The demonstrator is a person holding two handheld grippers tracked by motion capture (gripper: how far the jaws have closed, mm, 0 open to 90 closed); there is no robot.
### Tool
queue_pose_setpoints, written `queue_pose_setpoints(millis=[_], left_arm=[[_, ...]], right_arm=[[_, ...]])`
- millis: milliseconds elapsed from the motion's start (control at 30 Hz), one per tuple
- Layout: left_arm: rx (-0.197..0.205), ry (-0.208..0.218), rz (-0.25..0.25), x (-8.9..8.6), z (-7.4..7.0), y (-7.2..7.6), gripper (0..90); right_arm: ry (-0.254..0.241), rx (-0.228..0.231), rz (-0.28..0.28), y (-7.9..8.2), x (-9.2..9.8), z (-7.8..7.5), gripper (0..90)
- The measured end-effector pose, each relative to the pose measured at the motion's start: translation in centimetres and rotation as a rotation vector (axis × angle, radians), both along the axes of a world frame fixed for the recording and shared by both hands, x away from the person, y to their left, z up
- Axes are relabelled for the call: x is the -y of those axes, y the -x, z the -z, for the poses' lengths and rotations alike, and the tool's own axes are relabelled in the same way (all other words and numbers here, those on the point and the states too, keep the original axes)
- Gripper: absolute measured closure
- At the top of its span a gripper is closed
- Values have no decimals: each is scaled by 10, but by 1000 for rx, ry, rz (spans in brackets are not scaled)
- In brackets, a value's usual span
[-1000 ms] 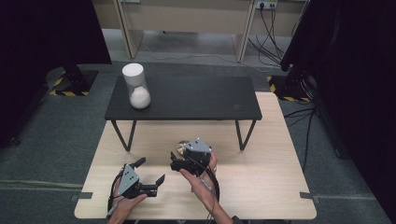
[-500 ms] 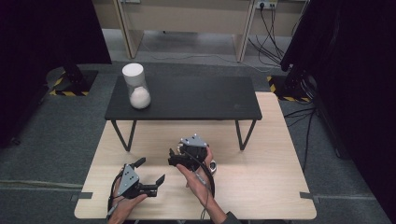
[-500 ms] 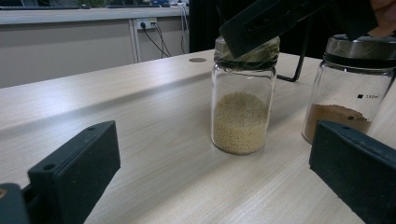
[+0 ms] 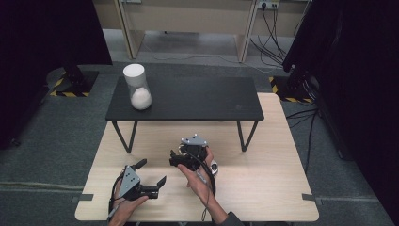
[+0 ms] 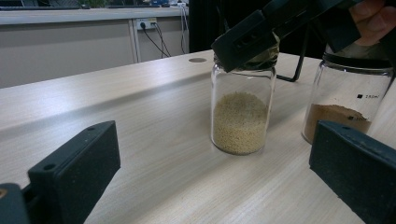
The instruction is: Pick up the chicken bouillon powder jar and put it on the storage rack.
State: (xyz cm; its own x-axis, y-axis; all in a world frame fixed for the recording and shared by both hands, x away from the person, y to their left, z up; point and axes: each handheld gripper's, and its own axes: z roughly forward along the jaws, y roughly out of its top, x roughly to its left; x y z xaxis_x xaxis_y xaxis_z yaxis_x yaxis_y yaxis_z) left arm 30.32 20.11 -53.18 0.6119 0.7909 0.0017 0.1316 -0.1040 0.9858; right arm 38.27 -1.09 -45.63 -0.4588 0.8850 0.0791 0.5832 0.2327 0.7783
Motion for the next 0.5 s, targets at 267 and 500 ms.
queue_pose_setpoints(millis=[267, 500], left_arm=[[0, 0, 0, 0, 0, 0, 10], [-1, 0, 1, 0, 0, 0, 10]], right_arm=[[15, -28, -1, -3, 0, -1, 190], [32, -63, -15, -9, 1, -1, 218]])
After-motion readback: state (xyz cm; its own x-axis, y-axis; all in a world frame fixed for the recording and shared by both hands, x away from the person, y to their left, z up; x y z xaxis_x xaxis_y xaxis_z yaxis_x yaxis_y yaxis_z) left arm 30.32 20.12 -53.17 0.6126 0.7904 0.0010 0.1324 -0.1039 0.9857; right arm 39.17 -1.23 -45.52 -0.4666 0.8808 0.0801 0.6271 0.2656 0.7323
